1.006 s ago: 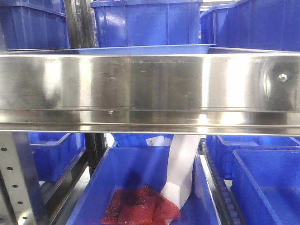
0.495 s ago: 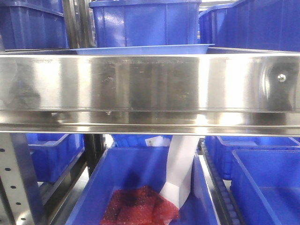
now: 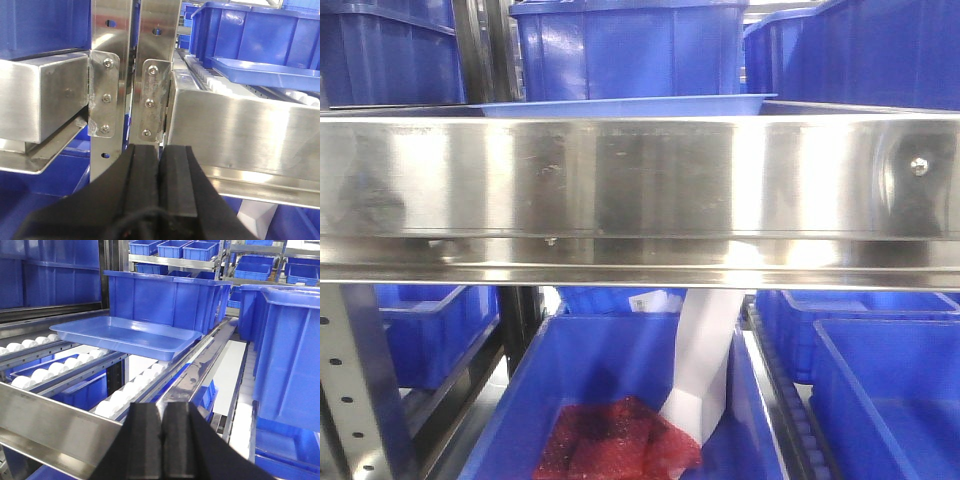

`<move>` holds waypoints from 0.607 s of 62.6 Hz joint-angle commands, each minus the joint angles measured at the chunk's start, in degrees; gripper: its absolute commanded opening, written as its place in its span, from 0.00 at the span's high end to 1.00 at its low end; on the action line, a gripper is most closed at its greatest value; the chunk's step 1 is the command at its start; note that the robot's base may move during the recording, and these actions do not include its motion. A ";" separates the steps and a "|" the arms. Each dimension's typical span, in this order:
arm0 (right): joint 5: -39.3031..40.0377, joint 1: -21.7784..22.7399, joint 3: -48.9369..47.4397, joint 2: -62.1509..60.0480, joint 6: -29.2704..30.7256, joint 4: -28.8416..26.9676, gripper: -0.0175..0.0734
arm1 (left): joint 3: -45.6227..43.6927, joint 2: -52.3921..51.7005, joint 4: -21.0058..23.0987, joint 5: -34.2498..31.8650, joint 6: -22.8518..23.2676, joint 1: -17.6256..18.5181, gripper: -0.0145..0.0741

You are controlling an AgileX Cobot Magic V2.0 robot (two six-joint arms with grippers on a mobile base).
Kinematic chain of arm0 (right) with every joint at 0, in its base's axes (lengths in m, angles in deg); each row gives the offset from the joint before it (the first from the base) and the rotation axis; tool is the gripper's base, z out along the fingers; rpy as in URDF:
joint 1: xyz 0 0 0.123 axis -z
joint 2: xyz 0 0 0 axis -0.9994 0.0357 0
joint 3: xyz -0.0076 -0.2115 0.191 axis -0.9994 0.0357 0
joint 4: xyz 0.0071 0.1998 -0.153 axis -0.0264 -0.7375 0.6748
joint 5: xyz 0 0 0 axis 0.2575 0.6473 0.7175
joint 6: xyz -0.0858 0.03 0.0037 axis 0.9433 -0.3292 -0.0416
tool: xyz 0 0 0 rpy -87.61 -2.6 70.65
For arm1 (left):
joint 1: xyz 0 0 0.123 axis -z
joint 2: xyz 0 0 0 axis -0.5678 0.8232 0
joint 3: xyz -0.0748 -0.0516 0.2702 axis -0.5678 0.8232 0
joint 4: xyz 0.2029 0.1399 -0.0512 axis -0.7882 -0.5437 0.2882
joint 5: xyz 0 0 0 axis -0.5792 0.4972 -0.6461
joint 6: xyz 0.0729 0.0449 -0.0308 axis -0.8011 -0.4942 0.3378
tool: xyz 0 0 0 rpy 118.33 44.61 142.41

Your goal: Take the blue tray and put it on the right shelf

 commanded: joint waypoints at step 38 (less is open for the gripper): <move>16.85 27.32 21.65 -13.31 9.88 -10.95 0.75 | 1.29 -0.56 0.41 -5.16 -0.30 -0.01 0.89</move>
